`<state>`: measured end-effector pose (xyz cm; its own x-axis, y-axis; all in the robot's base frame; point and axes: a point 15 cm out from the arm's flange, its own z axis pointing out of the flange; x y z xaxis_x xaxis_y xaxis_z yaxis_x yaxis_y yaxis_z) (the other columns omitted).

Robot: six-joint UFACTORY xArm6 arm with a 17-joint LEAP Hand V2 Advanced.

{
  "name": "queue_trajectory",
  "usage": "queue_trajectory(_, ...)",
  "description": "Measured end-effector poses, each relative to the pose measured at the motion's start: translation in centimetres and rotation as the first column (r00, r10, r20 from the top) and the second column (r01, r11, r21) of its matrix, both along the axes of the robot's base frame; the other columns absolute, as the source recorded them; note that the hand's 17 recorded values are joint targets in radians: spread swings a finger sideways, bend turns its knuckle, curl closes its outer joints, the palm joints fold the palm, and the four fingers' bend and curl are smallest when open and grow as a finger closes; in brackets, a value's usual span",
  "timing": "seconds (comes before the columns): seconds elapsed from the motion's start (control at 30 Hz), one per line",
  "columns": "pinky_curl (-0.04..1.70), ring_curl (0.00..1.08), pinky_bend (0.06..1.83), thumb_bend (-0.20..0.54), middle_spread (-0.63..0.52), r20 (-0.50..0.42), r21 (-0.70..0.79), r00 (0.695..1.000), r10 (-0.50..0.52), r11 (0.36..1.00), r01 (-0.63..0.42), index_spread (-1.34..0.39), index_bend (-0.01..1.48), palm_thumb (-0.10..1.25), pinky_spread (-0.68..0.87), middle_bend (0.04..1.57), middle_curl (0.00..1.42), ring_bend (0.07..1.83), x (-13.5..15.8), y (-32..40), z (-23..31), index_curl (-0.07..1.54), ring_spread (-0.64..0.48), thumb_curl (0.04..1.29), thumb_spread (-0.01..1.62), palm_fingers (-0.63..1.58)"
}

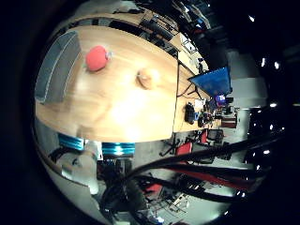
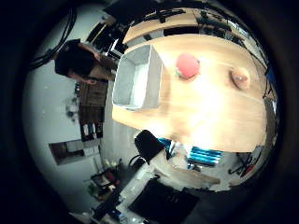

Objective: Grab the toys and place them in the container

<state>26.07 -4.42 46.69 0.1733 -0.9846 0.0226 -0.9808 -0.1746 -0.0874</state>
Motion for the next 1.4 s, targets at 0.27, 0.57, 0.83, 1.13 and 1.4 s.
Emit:
queue_trajectory(0.27, 0.21, 0.19, 0.53, -0.029, -0.16, -0.012, 0.008, 1.0, 0.007, 1.0, -0.007, -0.49, 0.17, 0.17, 0.42, 0.22, 0.36, 0.51, 0.3, 0.1, -0.4, 0.3, -0.1, 0.29, 0.94, 0.4)
queue_trajectory(0.57, 0.19, 0.19, 0.53, -0.028, -0.17, -0.014, 0.009, 1.0, 0.015, 1.0, -0.015, -0.49, 0.17, 0.18, 0.42, 0.23, 0.37, 0.51, 1.2, 0.0, -0.9, 0.3, -0.1, 0.29, 0.95, 0.39)
queue_trajectory(0.83, 0.2, 0.19, 0.58, -0.029, -0.17, -0.034, 0.016, 0.999, 0.012, 1.0, -0.011, -0.49, 0.16, 0.19, 0.39, 0.23, 0.36, 0.51, 4.1, -0.3, -2.2, 0.3, -0.1, 0.29, 0.95, 0.4)
queue_trajectory(1.13, 0.19, 0.19, 0.6, -0.028, -0.16, -0.048, 0.019, 0.996, 0.079, 0.997, -0.079, -0.48, 0.17, 0.2, 0.35, 0.23, 0.36, 0.52, 9.8, 1.8, -5.7, 0.29, -0.1, 0.29, 0.96, 0.38)
queue_trajectory(1.4, 0.18, 0.19, 0.62, -0.028, -0.15, -0.098, 0.027, 0.989, 0.111, 0.994, -0.109, -0.48, 0.17, 0.21, 0.32, 0.23, 0.36, 0.52, 14.2, 3.2, -10.7, 0.29, -0.1, 0.29, 0.97, 0.37)
